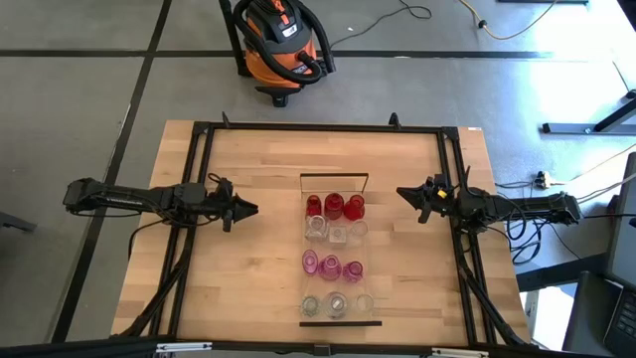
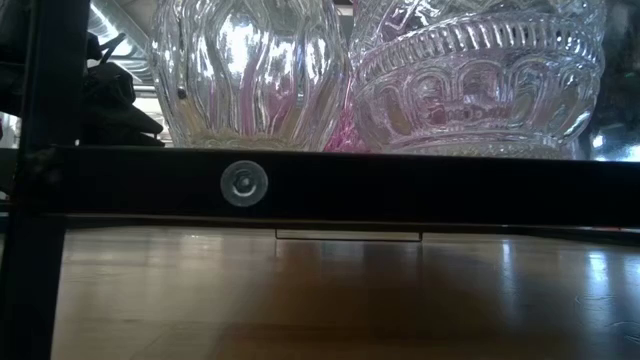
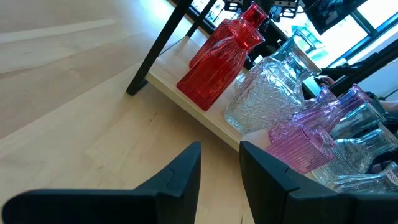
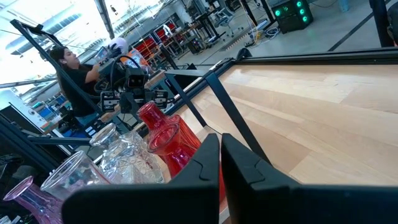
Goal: Sort vases onto shelf
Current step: Return to Home Position
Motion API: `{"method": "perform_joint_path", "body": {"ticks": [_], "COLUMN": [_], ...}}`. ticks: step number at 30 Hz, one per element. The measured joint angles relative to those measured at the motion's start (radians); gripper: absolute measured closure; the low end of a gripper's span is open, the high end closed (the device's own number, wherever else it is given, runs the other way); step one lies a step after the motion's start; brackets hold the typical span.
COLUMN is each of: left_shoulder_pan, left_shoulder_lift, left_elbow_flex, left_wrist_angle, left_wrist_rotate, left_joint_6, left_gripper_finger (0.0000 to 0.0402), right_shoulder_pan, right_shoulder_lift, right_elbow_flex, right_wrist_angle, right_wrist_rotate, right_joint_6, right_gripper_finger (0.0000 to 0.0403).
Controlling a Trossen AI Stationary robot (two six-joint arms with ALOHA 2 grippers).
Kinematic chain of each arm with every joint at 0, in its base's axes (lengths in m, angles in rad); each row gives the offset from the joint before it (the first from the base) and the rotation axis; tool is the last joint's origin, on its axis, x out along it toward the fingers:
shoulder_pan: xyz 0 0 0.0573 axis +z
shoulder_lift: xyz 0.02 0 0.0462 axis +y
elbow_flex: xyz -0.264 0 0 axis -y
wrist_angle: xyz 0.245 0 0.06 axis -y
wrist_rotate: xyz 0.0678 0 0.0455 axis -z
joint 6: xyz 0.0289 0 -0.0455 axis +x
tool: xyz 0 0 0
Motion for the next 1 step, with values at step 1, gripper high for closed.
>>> {"method": "perform_joint_path", "body": {"ticks": [1], "left_shoulder_pan": [0.0], "left_shoulder_lift": [0.0], "left_elbow_flex": [0.0], "left_wrist_angle": [0.0], "left_wrist_rotate": [0.0], "left_joint_6": [0.0], "left_gripper_finger": [0.0298], "right_shoulder_pan": [0.0], "right_shoulder_lift": [0.0], "right_elbow_flex": [0.0], "right_wrist_angle": [0.0], "right_wrist_rotate": [0.0], "right_joint_6": [0.0], "right_gripper_finger": [0.04]}}
